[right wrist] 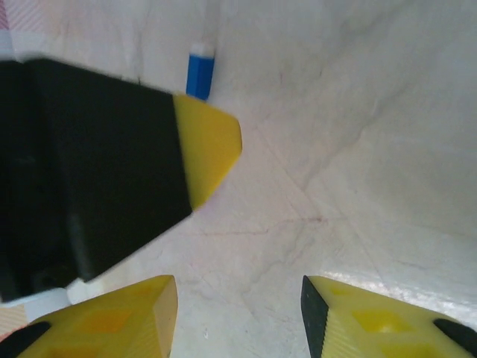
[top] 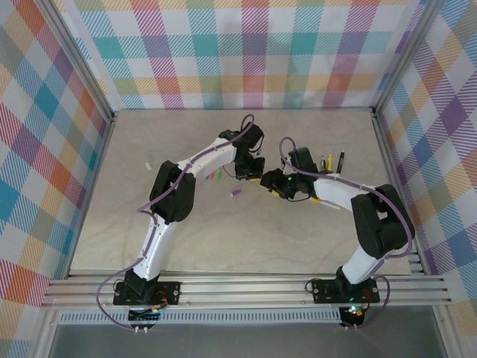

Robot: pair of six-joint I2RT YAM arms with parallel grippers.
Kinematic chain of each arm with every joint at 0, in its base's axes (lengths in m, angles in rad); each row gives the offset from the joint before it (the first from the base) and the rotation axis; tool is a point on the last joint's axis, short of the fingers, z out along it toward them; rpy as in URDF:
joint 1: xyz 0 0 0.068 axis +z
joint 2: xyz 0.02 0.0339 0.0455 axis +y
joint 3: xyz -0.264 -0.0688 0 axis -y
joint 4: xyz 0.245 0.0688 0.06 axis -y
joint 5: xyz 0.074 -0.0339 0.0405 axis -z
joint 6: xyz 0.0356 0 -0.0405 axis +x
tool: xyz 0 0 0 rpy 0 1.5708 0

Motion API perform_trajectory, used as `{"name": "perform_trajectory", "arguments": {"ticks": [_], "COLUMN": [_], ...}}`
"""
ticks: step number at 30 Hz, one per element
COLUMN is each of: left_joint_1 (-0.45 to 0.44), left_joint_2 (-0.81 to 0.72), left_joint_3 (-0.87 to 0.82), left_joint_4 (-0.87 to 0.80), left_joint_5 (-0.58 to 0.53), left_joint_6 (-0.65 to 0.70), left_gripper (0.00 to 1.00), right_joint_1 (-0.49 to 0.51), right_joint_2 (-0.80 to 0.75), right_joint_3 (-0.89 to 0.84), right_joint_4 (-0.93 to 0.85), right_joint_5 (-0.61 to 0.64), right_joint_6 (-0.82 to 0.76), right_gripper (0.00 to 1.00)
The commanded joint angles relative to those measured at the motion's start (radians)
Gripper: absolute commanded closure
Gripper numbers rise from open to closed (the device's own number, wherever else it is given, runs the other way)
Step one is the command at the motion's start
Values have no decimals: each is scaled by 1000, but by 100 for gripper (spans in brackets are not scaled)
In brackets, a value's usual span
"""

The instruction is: Open the pen caps

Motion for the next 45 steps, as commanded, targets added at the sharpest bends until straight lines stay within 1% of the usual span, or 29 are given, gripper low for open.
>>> {"name": "perform_trajectory", "arguments": {"ticks": [1,2,4,8,11,13,15,16,18,20,21,22,24,25,26,31,38,41,45], "left_joint_1": [-11,-17,-22,-27,-37,-43,-45,-45,-45,-45,-45,-45,-45,-45,-45,-45,-45,-45,-44], "left_joint_2": [-63,-75,-87,-92,-108,-102,-100,-97,-98,-94,-91,-86,-81,-80,-77,-70,-53,-44,-43], "left_joint_3": [-20,-25,-27,-42,-76,-72,-76,-77,-77,-74,-69,-64,-58,-60,-60,-66,-74,-70,-52], "left_joint_4": [-14,-18,-27,-22,21,19,24,21,18,15,12,8,4,5,4,10,29,30,6], "left_joint_5": [-52,-84,-113,-118,-108,-101,-93,-93,-92,-91,-88,-83,-78,-75,-73,-66,-59,-47,-63], "left_joint_6": [-17,-12,-2,1,-2,0,5,5,14,22,25,28,32,32,33,38,33,32,51], "left_gripper": [100,100,100,100,98,98,97,98,97,98,98,98,98,98,98,98,99,99,99], "right_joint_1": [-25,-25,-35,-40,-44,-69,-84,-93,-130,-166,-171,-180,-196,-212,-220,-224,-226,-233,-235], "right_joint_2": [-66,-81,-100,-122,-149,-133,-148,-159,-175,-172,-179,-193,-209,-204,-190,-162,-128,-90,-71], "right_joint_3": [80,106,146,255,281,310,293,278,231,188,151,114,93,99,110,106,132,142,115], "right_joint_4": [-205,-267,-375,-612,-712,-793,-800,-791,-741,-684,-635,-586,-552,-559,-573,-588,-579,-578,-561], "right_joint_5": [129,215,292,435,566,601,625,623,567,539,514,455,404,354,340,356,453,459,415], "right_joint_6": [-79,-89,-108,-202,-283,-341,-425,-462,-545,-623,-684,-743,-767,-778,-792,-907,-1003,-1021,-1037], "right_gripper": [51,52,52,53,51,51,50,51,51,52,52,53,54,55,56,57,57,57,57]}}
